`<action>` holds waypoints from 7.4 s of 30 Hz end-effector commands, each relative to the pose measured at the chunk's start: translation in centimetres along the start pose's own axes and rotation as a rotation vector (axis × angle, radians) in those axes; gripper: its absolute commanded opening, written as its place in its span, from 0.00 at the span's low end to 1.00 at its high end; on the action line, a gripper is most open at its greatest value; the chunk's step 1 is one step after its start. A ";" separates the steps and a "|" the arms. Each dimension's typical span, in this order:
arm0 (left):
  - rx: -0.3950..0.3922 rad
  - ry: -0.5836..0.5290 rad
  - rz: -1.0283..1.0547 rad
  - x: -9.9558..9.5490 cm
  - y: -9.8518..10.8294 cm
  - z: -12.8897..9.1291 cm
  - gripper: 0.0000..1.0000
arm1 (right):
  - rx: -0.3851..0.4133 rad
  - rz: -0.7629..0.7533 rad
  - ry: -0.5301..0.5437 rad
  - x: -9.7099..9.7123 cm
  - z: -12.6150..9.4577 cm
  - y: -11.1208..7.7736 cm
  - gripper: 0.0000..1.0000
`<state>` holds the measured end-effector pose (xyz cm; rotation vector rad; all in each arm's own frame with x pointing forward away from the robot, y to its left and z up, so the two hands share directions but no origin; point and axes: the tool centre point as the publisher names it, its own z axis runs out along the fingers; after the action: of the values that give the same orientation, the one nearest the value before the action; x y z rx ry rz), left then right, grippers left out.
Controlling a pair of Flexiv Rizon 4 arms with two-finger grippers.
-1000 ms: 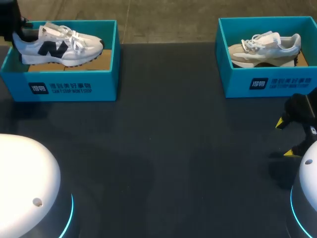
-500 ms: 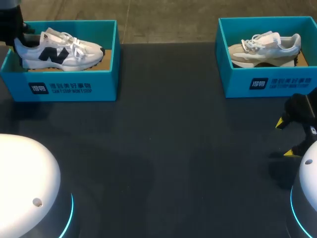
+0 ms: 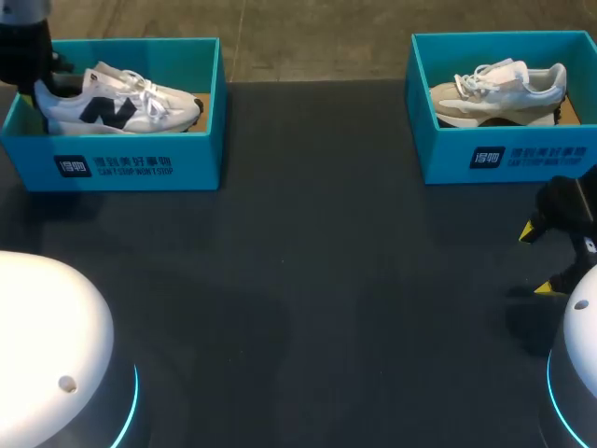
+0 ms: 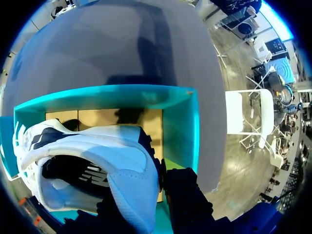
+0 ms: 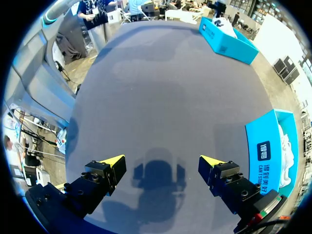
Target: Take the shoe out of the shoebox, open the shoe tongue, remove and reinsert the insole, then place the shoe into the shoebox
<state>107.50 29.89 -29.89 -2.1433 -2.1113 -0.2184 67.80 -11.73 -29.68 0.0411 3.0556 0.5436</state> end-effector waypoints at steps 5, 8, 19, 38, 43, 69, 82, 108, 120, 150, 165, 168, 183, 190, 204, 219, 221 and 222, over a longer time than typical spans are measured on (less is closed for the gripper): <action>0.031 0.002 -0.007 -0.1 0.5 0.7 0.00 | 0.003 0.000 -0.001 0.1 0.0 0.0 1.00; 0.042 0.005 -0.015 0.0 0.7 1.4 0.00 | 0.003 0.000 -0.001 0.1 0.0 0.0 1.00; 0.054 0.009 -0.038 -0.4 1.0 2.9 0.00 | 0.003 0.000 -0.001 0.1 0.0 0.0 1.00; 0.061 -0.003 -0.016 0.1 -1.1 3.6 0.00 | 0.003 0.000 -0.001 0.1 0.0 0.0 1.00; 0.066 0.005 -0.004 -0.2 -1.7 4.1 0.00 | 0.003 0.000 -0.001 0.1 0.0 0.0 1.00; 0.119 -0.002 0.000 -1.1 -1.6 7.4 0.00 | 0.003 0.000 -0.001 0.1 0.0 0.0 1.00; 0.110 -0.052 0.000 -1.1 -1.9 8.0 0.00 | 0.003 0.000 -0.001 0.1 0.0 0.0 1.00; 0.133 -0.075 -0.002 -2.0 -2.5 8.1 0.00 | 0.003 0.000 -0.001 0.1 0.0 0.0 1.00; 0.132 -0.081 -0.011 -1.8 -2.6 8.5 0.24 | 0.003 0.000 -0.001 0.1 0.0 0.0 1.00; 0.065 -0.171 0.010 -2.3 -1.8 2.4 0.92 | 0.003 0.000 -0.001 0.1 0.0 0.0 1.00; 0.027 -0.199 0.000 -1.9 -2.3 -1.1 1.00 | 0.003 0.000 -0.001 0.1 0.0 0.0 1.00; 0.037 -0.196 -0.004 -1.8 -2.5 -1.4 1.00 | 0.003 0.000 -0.001 0.1 0.0 0.0 1.00; 0.070 -0.187 -0.011 -0.7 -4.7 -6.0 1.00 | 0.003 0.000 -0.001 0.1 0.0 0.0 1.00; 0.072 -0.221 -0.016 0.0 -6.2 -8.4 1.00 | 0.003 0.000 -0.001 0.1 0.0 0.0 1.00; 0.058 -0.217 -0.012 0.2 -6.6 -9.0 1.00 | 0.010 -0.003 0.004 -0.1 -0.1 0.1 1.00; 0.058 -0.217 -0.012 0.2 -6.6 -9.0 1.00 | 0.244 0.422 0.008 -6.6 -4.7 -0.4 1.00; 0.058 -0.217 -0.012 0.2 -6.6 -9.0 1.00 | 0.242 0.465 0.009 -7.3 -5.1 -0.4 1.00; 0.058 -0.217 -0.012 0.2 -6.6 -9.0 1.00 | 0.246 0.487 0.004 -7.7 -5.2 -0.5 1.00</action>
<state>100.91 28.53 -21.10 -2.2098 -2.2128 0.0827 73.45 -14.35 -24.86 0.6966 3.0416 0.2991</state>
